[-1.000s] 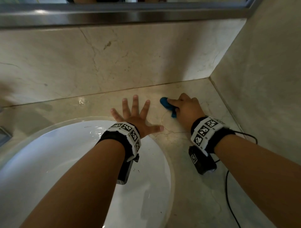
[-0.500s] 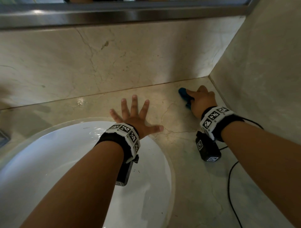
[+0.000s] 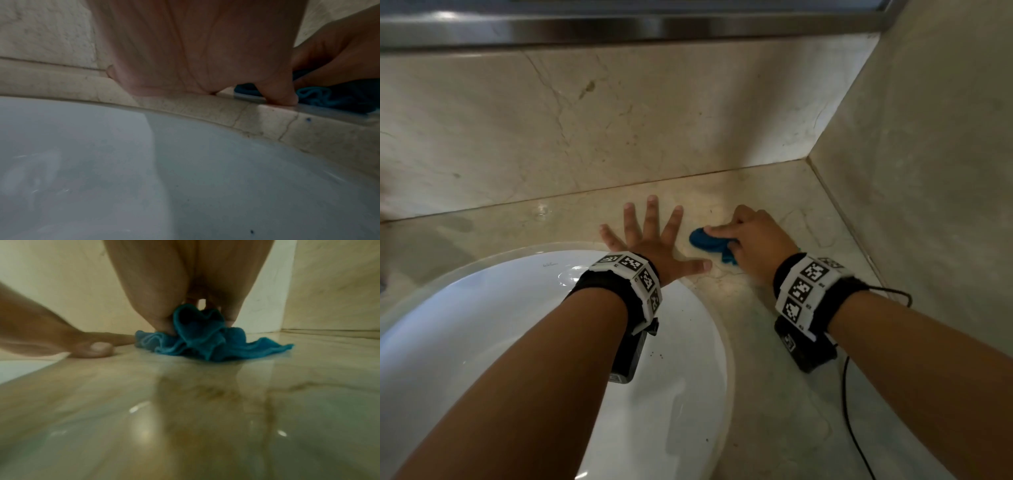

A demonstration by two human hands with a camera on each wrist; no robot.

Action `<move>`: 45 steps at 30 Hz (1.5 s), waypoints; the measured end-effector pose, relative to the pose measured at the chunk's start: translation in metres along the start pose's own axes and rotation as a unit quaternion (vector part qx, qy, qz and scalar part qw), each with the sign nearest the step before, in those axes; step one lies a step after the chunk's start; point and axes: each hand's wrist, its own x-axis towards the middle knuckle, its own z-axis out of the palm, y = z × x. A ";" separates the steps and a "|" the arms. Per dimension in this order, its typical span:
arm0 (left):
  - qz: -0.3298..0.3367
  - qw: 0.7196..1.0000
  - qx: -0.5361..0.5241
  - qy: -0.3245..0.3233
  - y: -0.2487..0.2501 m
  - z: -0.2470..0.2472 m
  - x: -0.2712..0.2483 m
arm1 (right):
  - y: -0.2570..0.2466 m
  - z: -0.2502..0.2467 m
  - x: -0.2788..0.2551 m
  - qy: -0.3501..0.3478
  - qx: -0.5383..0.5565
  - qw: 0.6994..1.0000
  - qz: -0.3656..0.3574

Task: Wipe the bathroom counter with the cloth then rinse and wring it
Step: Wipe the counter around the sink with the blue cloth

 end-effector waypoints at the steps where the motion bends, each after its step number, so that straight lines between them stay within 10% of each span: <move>1: 0.002 1.000 -0.003 -0.001 -0.001 0.000 0.000 | 0.006 -0.005 0.004 0.011 -0.023 1.000 0.014; 9: 0.008 1.000 -0.007 0.000 -0.002 0.001 0.000 | 0.045 -0.041 0.029 -0.004 -0.114 0.967 0.228; 24: 0.005 1.000 -0.001 -0.001 -0.002 0.001 0.002 | -0.013 -0.016 0.015 -0.039 -0.031 0.999 -0.012; 37: 0.004 1.000 0.000 0.001 -0.001 0.001 0.001 | 0.057 -0.062 0.042 -0.125 -0.123 0.967 0.187; 45: 0.006 1.000 -0.002 0.005 -0.002 0.003 0.004 | 0.063 -0.055 0.054 -0.074 -0.162 0.967 0.180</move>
